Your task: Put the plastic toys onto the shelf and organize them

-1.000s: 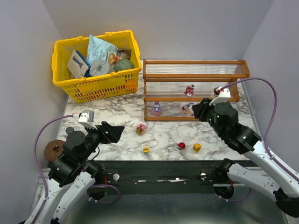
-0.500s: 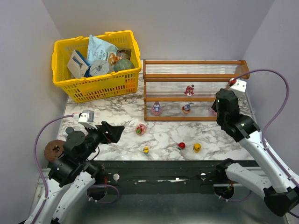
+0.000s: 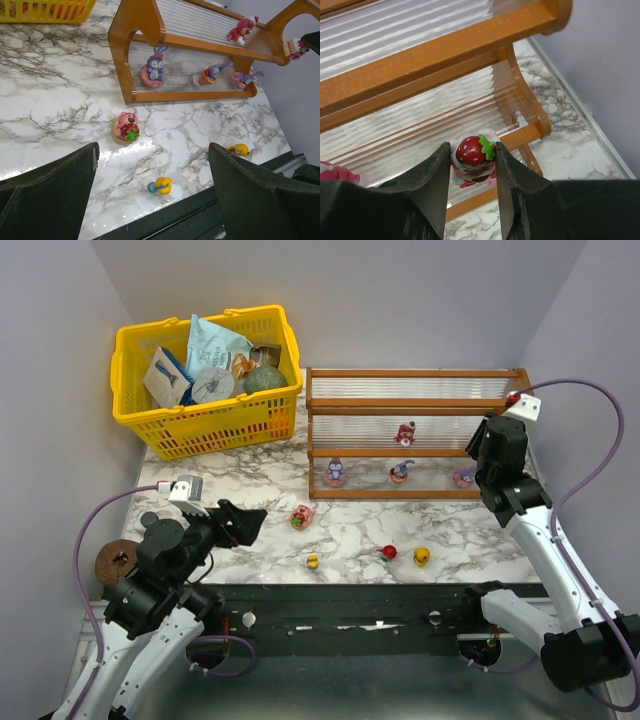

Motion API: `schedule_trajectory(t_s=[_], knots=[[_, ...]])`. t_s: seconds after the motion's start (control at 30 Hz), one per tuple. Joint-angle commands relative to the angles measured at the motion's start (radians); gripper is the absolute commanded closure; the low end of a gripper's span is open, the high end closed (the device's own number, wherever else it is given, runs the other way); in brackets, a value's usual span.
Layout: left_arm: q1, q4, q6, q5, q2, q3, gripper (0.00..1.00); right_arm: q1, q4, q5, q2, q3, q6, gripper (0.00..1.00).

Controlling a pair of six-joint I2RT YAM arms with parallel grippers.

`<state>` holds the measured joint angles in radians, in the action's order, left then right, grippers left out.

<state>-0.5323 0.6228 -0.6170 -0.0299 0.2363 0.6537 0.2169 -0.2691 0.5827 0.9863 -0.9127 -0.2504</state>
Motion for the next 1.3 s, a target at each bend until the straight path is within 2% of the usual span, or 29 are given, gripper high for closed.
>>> schedule_trajectory(t_s=[0.0,0.13,0.5,0.77,1.27], knots=[[-0.005,-0.012,0.01,0.012,0.006,-0.006,0.01,-0.014,0.172,-0.093,0.044,0.049,0.063,0.99],[-0.005,-0.011,0.01,0.012,0.006,-0.006,0.01,-0.019,0.287,-0.086,0.07,0.09,0.103,0.99],[-0.005,-0.008,0.007,0.005,0.001,-0.006,0.01,-0.034,0.341,-0.052,0.141,0.1,0.137,0.99],[-0.005,-0.006,0.007,0.004,0.003,-0.006,0.01,-0.063,0.381,-0.053,0.176,0.129,0.103,0.99],[-0.005,-0.002,0.005,-0.002,0.011,-0.005,0.01,-0.088,0.43,-0.021,0.202,0.143,0.085,0.92]])
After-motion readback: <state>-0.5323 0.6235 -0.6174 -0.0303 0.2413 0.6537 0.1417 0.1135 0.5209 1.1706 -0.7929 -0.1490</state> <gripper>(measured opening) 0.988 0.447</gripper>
